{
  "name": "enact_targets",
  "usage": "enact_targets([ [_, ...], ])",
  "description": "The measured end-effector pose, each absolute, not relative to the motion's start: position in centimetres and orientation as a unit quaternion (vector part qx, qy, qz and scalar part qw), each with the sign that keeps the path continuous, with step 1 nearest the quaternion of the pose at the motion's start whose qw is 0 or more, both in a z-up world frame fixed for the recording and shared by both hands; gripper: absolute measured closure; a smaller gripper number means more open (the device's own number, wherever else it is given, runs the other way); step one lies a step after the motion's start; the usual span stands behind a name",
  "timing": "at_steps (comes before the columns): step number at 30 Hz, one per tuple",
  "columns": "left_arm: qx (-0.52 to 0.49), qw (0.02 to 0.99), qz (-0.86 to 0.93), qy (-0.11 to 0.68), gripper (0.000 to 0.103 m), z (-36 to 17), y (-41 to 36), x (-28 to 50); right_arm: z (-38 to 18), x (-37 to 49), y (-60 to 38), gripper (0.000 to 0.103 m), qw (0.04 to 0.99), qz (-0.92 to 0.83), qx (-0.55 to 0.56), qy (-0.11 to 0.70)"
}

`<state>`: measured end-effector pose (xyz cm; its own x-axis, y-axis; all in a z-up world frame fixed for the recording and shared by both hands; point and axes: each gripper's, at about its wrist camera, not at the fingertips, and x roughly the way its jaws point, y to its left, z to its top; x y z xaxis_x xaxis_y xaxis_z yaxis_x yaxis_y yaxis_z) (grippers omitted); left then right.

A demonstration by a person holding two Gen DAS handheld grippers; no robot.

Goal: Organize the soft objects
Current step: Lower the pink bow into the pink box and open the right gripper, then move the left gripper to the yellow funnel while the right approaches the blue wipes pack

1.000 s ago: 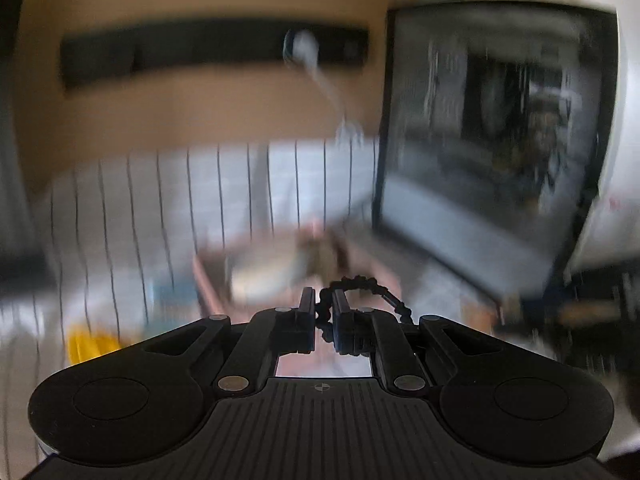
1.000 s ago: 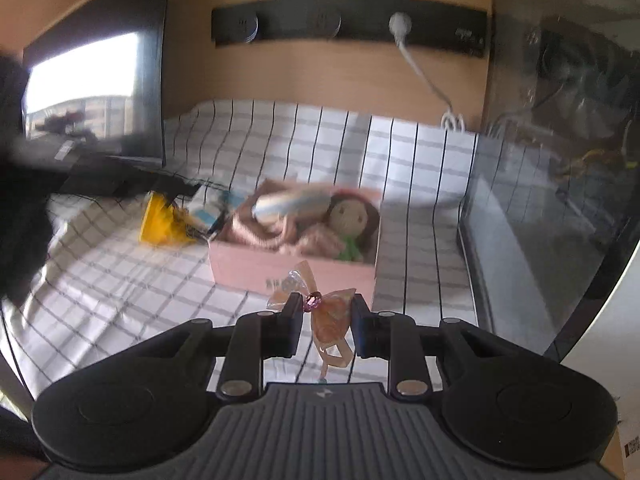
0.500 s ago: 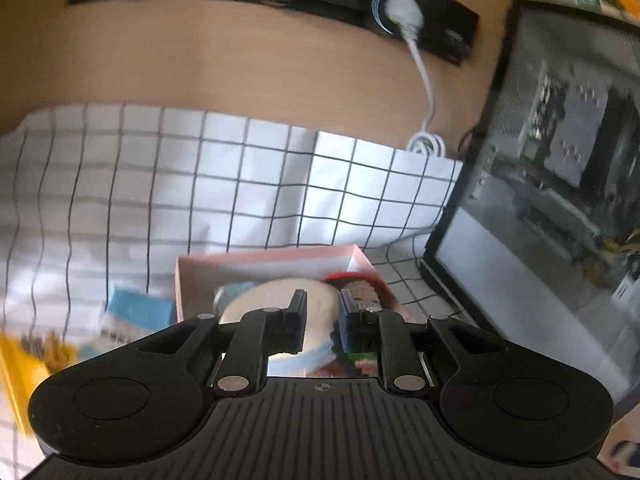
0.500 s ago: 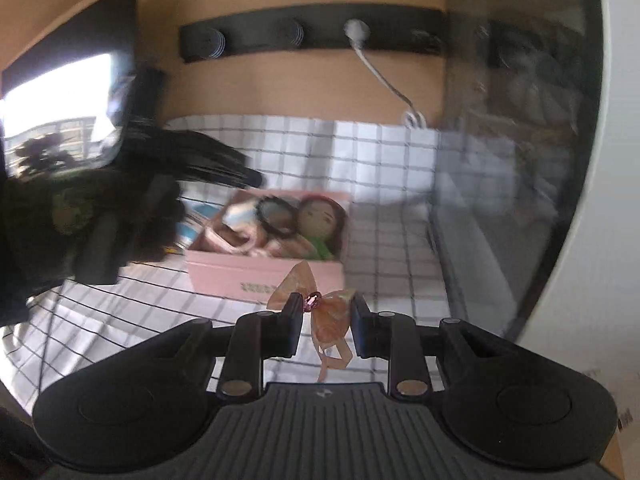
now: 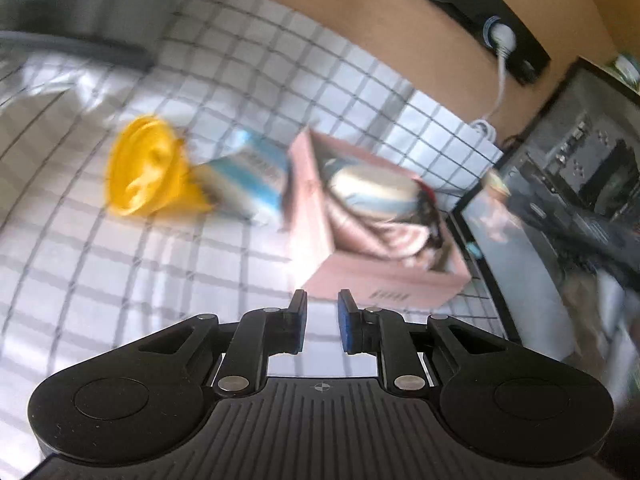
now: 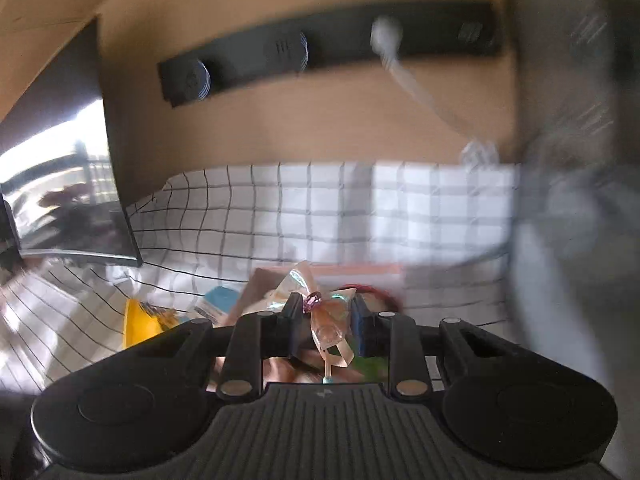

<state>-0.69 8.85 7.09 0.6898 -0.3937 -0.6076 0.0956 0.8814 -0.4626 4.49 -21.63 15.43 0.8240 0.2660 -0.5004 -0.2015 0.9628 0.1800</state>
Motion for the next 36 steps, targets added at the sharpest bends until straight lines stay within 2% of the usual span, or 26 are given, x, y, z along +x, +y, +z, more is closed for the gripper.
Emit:
enact_targets([
  [2, -0.203, 0.899, -0.117, 0.370, 0.085, 6.9, 10.3, -2.0, 14.1, 8.2, -20.6, 0.078, 0.939, 0.136, 0.079, 0.307],
  [5, -0.222, 0.898, -0.085, 0.370, 0.085, 6.5, 12.7, -4.0, 11.1, 11.9, -19.1, 0.078, 0.925, 0.117, 0.049, 0.357],
  [10, -0.247, 0.893, -0.045, 0.374, 0.085, 5.4, 15.4, -6.1, 7.1, 13.4, -18.8, 0.079, 0.910, 0.078, 0.008, 0.407],
  [12, -0.251, 0.889, -0.039, 0.382, 0.085, 4.9, 15.8, -6.2, 6.7, 12.5, -19.2, 0.078, 0.910, 0.082, 0.009, 0.406],
  [13, -0.251, 0.888, -0.038, 0.385, 0.085, 4.7, 15.8, -6.2, 6.8, 12.1, -19.3, 0.073, 0.910, 0.084, 0.010, 0.406],
  [14, -0.250, 0.887, -0.039, 0.387, 0.085, 4.5, 15.7, -6.2, 7.1, 11.6, -19.4, 0.062, 0.911, 0.084, 0.009, 0.403],
  [16, -0.246, 0.886, -0.044, 0.390, 0.085, 4.4, 15.4, -5.9, 7.8, 10.4, -19.6, 0.047, 0.914, 0.087, 0.003, 0.396],
  [24, -0.185, 0.905, -0.052, 0.381, 0.085, 5.2, 13.5, -3.8, 11.0, 5.1, -19.3, 0.039, 0.932, 0.097, -0.039, 0.347],
  [36, -0.153, 0.934, -0.005, 0.323, 0.085, 7.9, 14.6, 3.5, 13.3, 1.2, -12.6, 0.039, 0.931, 0.151, -0.080, 0.324],
])
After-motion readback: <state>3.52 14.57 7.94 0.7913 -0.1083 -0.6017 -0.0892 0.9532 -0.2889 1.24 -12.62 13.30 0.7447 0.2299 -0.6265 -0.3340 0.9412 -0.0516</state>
